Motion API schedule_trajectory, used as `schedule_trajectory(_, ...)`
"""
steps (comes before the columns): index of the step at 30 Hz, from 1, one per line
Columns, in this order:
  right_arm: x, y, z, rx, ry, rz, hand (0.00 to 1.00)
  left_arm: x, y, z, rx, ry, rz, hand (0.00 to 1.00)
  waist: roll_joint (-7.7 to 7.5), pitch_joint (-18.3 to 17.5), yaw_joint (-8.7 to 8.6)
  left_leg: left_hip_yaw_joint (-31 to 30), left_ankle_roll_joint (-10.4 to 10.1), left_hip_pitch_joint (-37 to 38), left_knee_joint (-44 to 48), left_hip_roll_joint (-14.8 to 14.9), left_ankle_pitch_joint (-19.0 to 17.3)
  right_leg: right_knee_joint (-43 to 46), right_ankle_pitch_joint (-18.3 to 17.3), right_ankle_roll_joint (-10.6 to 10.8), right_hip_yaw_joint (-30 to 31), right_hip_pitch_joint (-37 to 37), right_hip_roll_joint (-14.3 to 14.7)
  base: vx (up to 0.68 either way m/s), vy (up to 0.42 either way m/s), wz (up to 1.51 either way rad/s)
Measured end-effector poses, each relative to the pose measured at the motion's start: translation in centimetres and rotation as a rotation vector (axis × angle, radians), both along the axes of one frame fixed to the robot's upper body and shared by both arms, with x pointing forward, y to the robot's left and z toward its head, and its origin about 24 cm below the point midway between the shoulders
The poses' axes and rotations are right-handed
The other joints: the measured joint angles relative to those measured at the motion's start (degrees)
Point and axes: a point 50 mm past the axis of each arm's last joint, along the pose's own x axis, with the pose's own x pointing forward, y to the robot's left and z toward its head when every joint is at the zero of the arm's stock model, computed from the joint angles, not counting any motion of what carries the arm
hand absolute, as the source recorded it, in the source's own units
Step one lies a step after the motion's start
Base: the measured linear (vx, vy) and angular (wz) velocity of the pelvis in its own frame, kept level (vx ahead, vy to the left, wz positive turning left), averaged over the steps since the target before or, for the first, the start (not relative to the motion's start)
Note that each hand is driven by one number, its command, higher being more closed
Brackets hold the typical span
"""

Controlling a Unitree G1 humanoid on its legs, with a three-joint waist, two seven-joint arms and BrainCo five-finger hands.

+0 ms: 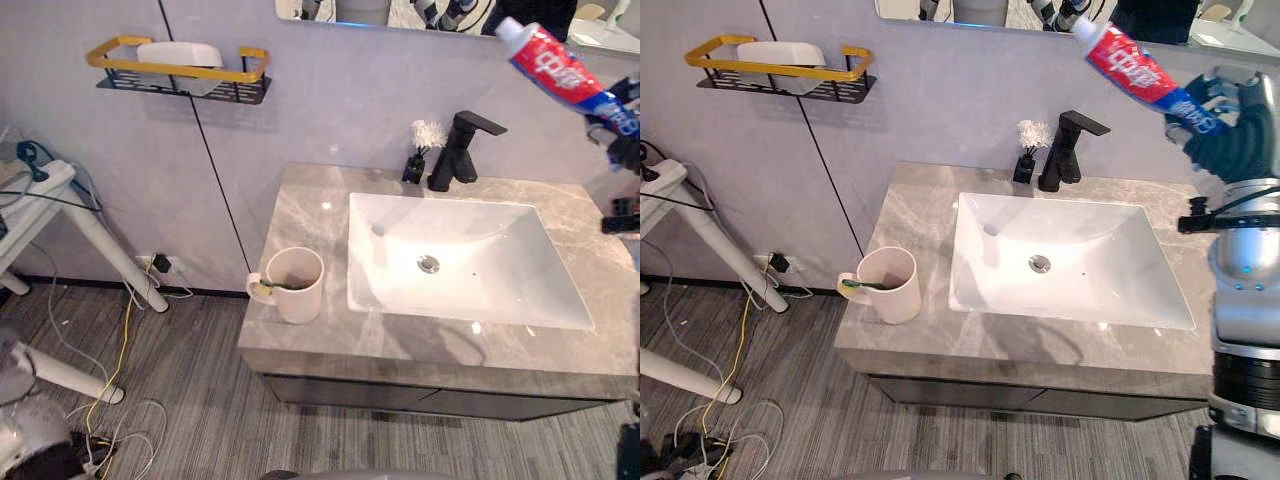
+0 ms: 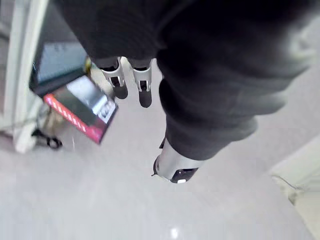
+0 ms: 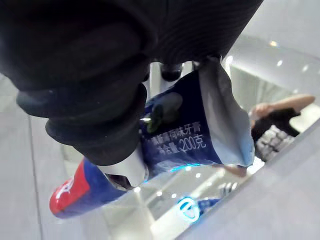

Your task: Organize washtable

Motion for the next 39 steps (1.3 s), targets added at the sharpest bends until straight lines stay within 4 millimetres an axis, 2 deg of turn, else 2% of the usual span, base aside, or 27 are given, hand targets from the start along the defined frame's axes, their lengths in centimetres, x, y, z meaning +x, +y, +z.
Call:
schedule_trajectory(3, 1.2, 2.6, -1.3, 0.013, 0.043, 0.102, 1.00, 3.3, -4.1, 3.2, 0.101, -0.070, -0.257, 0.00, 0.02, 0.00, 0.21, -0.15, -0.17, 0.00, -0.31, 0.00, 0.68, 0.00, 0.00, -0.01, -0.12, 0.02, -0.02, -0.12, -0.064, 0.05)
schedule_trajectory(4, 1.8, 4.3, -1.8, 0.019, 0.056, 0.164, 1.00, 5.0, -7.0, 4.6, 0.167, -0.100, -0.425, 0.00, 0.15, 0.02, 0.30, -0.28, -0.38, -0.12, -0.34, 0.01, 0.99, 0.00, 0.00, -0.01, -0.24, 0.00, -0.01, -0.10, -0.050, 0.08)
schedule_trajectory(7, 2.5, 7.6, -1.7, 0.036, 0.047, 0.279, 1.00, 6.6, -12.7, 5.9, 0.234, -0.154, -0.695, 0.00, 0.64, -0.01, 0.20, -0.85, -0.86, -0.28, -0.56, 0.05, 1.58, 0.00, 0.02, -0.02, -0.75, 0.04, 0.04, -0.08, -0.044, 0.08)
schedule_trajectory(8, 2.6, 8.2, -1.6, 0.041, 0.042, 0.301, 1.00, 6.6, -13.8, 5.9, 0.238, -0.166, -0.742, 0.00, 0.74, -0.01, 0.03, -1.05, -0.94, -0.28, -0.76, 0.06, 1.76, 0.01, 0.02, -0.03, -0.92, 0.04, 0.05, -0.05, -0.039, 0.12)
schedule_trajectory(9, 2.5, 9.1, -1.4, 0.055, 0.022, 0.334, 1.00, 6.6, -15.9, 5.8, 0.224, -0.191, -0.839, 0.00, 0.91, -0.01, -0.05, -1.45, -1.00, -0.24, -1.34, 0.07, 2.22, 0.01, 0.02, -0.04, -1.21, -0.01, 0.07, -0.04, -0.039, 0.13)
schedule_trajectory(10, 2.4, 9.6, -1.2, 0.061, 0.011, 0.352, 1.00, 6.6, -17.0, 5.7, 0.214, -0.201, -0.884, 0.00, 1.04, 0.01, -0.04, -1.66, -0.97, -0.26, -1.46, 0.09, 2.35, 0.01, 0.02, -0.04, -1.37, 0.00, 0.08, -0.03, -0.032, 0.14)
schedule_trajectory(12, 2.5, 11.5, -0.6, 0.061, -0.023, 0.397, 1.00, 6.6, -20.3, 4.8, 0.153, -0.214, -1.016, 0.00, 1.63, -0.02, 0.03, -1.86, -1.06, -0.23, -1.62, 0.16, 2.57, 0.00, 0.02, -0.04, -1.58, 0.06, 0.15, -0.02, -0.022, 0.07)
schedule_trajectory(13, 2.5, 11.9, -0.5, 0.064, -0.034, 0.401, 1.00, 6.6, -21.1, 4.6, 0.136, -0.221, -1.045, 0.00, 1.74, 0.01, 0.04, -1.96, -1.05, -0.23, -1.62, 0.17, 2.59, 0.00, 0.02, -0.04, -1.67, 0.10, 0.16, -0.02, -0.014, 0.08)
schedule_trajectory(15, 2.2, 13.0, -0.4, 0.090, -0.074, 0.392, 1.00, 6.4, -24.2, 3.8, 0.084, -0.221, -1.171, 0.00, 1.88, 0.01, 0.02, -2.59, -1.10, -0.24, -1.72, 0.12, 2.83, 0.00, 0.02, -0.04, -2.50, 0.42, 0.10, -0.02, -0.012, 0.15)
schedule_trajectory(18, 1.9, 14.4, -0.5, 0.166, -0.109, 0.404, 1.00, 6.2, -27.1, 3.5, 0.038, -0.219, -1.290, 0.00, 1.89, 0.03, -0.08, -2.94, -1.37, -0.17, -1.88, 0.09, 3.14, 0.00, 0.02, -0.04, -2.90, 0.59, 0.06, -0.02, -0.005, 0.09)
schedule_trajectory(21, 1.9, 15.2, -0.7, 0.214, -0.112, 0.415, 1.00, 6.3, -28.6, 4.5, 0.038, -0.266, -1.344, 0.00, 1.91, 0.04, -0.07, -2.99, -1.35, -0.05, -1.88, 0.14, 3.19, 0.00, 0.02, -0.05, -2.95, 0.72, 0.09, -0.02, -0.004, 0.01)
schedule_trajectory(24, 1.9, 15.6, -0.8, 0.219, -0.108, 0.415, 1.00, 6.4, -29.0, 5.3, 0.046, -0.299, -1.355, 0.00, 1.93, 0.05, -0.15, -2.82, -1.26, 0.64, -2.19, 0.15, 3.25, 0.00, 0.02, -0.05, -2.75, 1.14, 0.08, -0.03, 0.000, -0.04)
schedule_trajectory(39, 1.4, 18.5, -1.3, 0.225, -0.070, 0.531, 1.00, 6.2, -29.9, 5.4, -0.003, -0.331, -1.356, 0.00, 1.56, 0.28, -0.39, -1.21, -0.78, 1.97, -4.26, 0.41, 4.02, -0.02, 0.09, -0.11, -1.32, 0.88, 0.17, -0.01, 0.004, -0.04)
